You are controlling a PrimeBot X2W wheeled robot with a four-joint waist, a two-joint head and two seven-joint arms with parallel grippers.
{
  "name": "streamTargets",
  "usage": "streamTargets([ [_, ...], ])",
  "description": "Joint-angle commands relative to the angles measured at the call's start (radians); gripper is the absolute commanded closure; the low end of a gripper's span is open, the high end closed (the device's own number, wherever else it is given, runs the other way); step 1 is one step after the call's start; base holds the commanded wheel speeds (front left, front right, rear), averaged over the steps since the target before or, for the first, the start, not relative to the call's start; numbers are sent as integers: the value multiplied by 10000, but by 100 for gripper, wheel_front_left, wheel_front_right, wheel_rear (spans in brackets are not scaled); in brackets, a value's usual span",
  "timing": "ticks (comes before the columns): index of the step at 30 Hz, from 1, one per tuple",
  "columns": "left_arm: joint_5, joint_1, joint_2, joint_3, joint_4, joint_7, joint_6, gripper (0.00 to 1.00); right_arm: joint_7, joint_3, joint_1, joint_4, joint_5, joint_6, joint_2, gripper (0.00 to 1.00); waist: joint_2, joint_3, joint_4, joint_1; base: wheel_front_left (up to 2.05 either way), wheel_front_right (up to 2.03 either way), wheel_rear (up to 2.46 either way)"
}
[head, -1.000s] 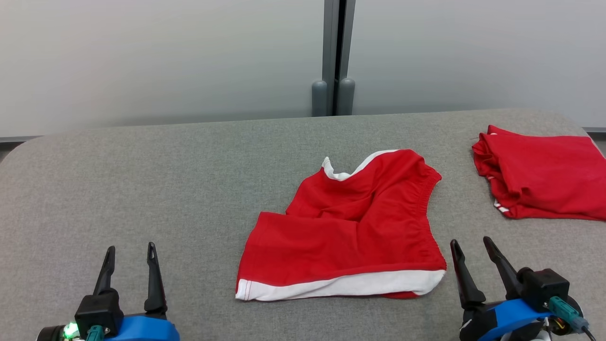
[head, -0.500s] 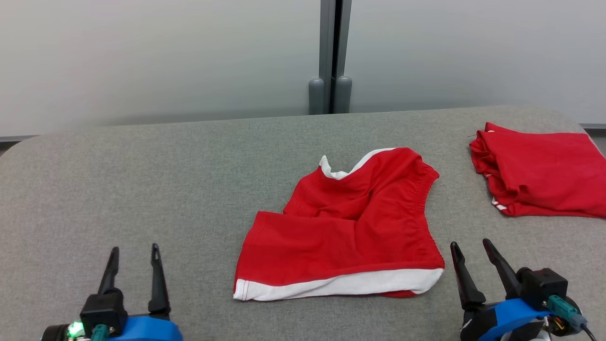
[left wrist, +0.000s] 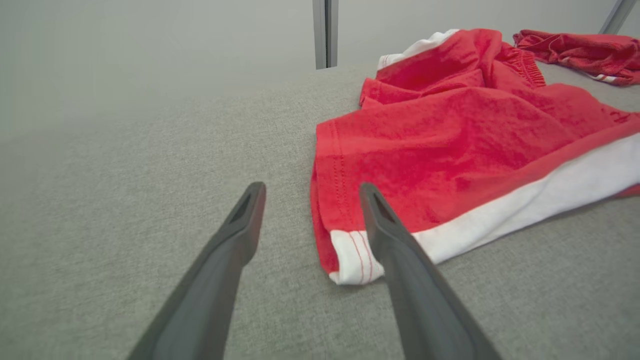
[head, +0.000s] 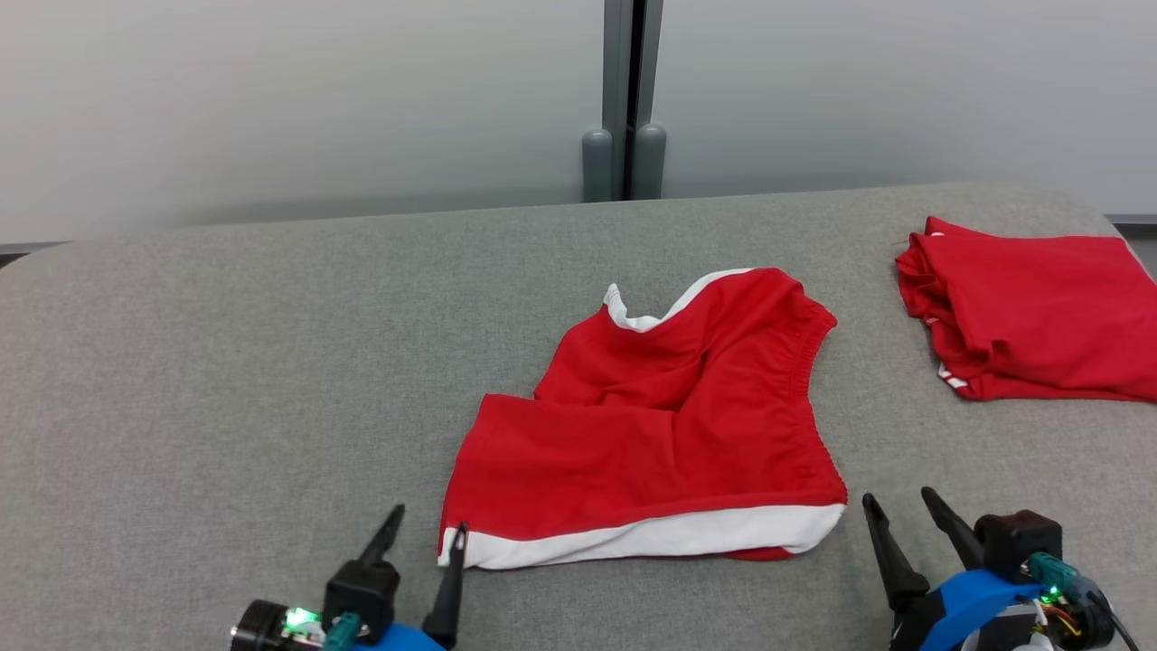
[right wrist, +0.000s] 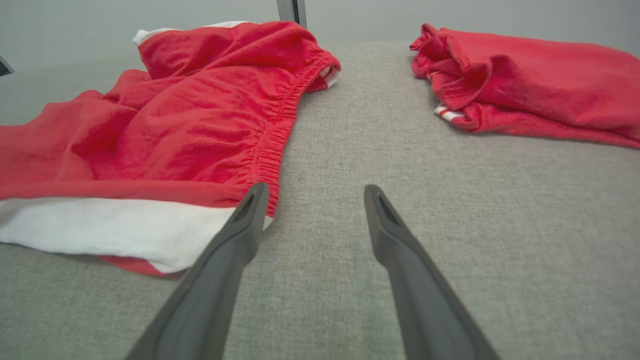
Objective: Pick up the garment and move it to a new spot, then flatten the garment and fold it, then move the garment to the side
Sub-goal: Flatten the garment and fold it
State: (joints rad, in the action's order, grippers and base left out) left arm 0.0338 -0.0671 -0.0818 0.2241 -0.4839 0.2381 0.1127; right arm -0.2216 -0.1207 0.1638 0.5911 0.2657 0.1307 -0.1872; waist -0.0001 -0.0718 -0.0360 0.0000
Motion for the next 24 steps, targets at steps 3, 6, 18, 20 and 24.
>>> streamTargets([
  [3,100,-298,68,329,-547,-47,80,0,-89,-478,302,366,208,2,-113,0,1,-93,-44,0,0,0,0],
  [6,218,-422,107,472,-1069,-13,95,0,-144,-1065,491,649,480,2,-178,0,1,-159,-78,0,0,0,0],
  [18,636,-1297,251,905,-2734,90,110,0,-378,-2723,1451,2025,1285,2,-149,0,1,-346,-150,0,0,0,0],
  [20,771,-1452,281,1034,-2995,99,116,74,-384,-2946,1594,2237,1533,2,-56,13,1,-354,-152,0,0,0,0],
  [24,1076,-1638,300,1273,-3347,144,143,100,-420,-3355,1779,2440,1911,2,-85,100,1,-336,-159,0,0,0,0],
])
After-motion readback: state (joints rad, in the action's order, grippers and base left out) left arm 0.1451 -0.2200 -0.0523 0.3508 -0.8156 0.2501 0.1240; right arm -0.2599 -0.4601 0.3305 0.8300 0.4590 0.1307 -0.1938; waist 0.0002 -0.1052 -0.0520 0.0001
